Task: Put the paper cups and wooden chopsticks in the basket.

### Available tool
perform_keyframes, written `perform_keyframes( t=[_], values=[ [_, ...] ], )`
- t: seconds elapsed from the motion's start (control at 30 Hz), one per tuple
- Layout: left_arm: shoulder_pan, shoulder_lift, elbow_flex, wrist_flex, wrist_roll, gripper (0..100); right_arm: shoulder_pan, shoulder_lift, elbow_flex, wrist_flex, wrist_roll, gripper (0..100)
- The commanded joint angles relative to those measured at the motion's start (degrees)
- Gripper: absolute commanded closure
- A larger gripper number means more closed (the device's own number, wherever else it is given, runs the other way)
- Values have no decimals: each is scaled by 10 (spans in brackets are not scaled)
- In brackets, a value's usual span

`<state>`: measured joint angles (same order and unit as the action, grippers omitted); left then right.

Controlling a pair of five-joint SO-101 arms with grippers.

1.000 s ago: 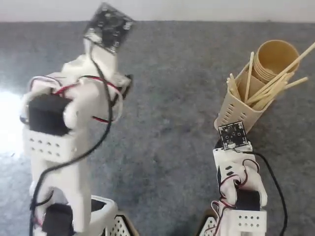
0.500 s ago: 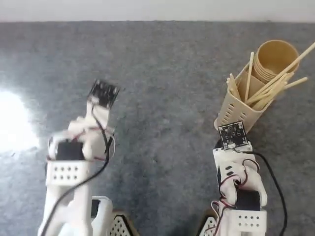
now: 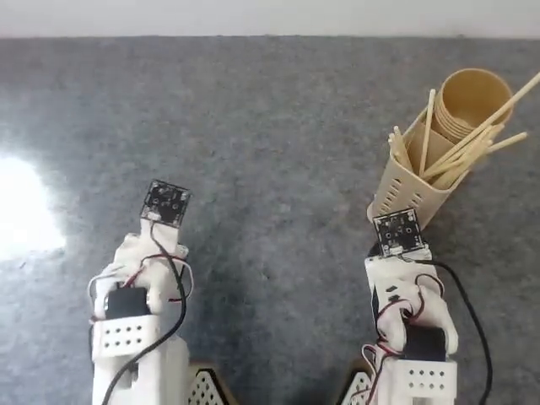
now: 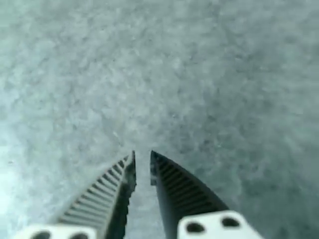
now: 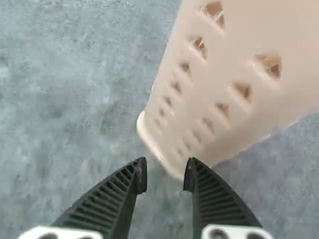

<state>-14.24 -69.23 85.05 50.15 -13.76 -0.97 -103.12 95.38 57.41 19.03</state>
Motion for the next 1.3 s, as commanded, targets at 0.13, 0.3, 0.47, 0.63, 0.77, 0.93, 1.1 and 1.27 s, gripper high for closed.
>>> perform_keyframes(
  t=[0.13, 0.3, 0.47, 0.63, 0.77, 0.93, 1.1, 1.27],
  values=[
    [-22, -123, 52, -2, 162, 953, 6, -7, 11, 69, 4, 860],
    [-18, -242, 117, 63, 157, 957, 41, -7, 11, 141, 8, 861],
    [-21, -362, 115, 187, 135, 957, 53, -7, 11, 177, 5, 861],
    [-21, -336, 115, 199, 136, 958, 52, -7, 11, 177, -2, 931],
    [-21, -336, 114, 215, 136, 989, 53, -7, 11, 176, -77, 982],
    [-21, -336, 114, 215, 137, 988, 49, -7, 11, 177, -138, 992],
    [-21, -336, 114, 215, 137, 987, 53, -7, 11, 177, -141, 991],
    [-20, -336, 114, 215, 135, 986, 49, -7, 11, 177, -141, 991]
  ],
)
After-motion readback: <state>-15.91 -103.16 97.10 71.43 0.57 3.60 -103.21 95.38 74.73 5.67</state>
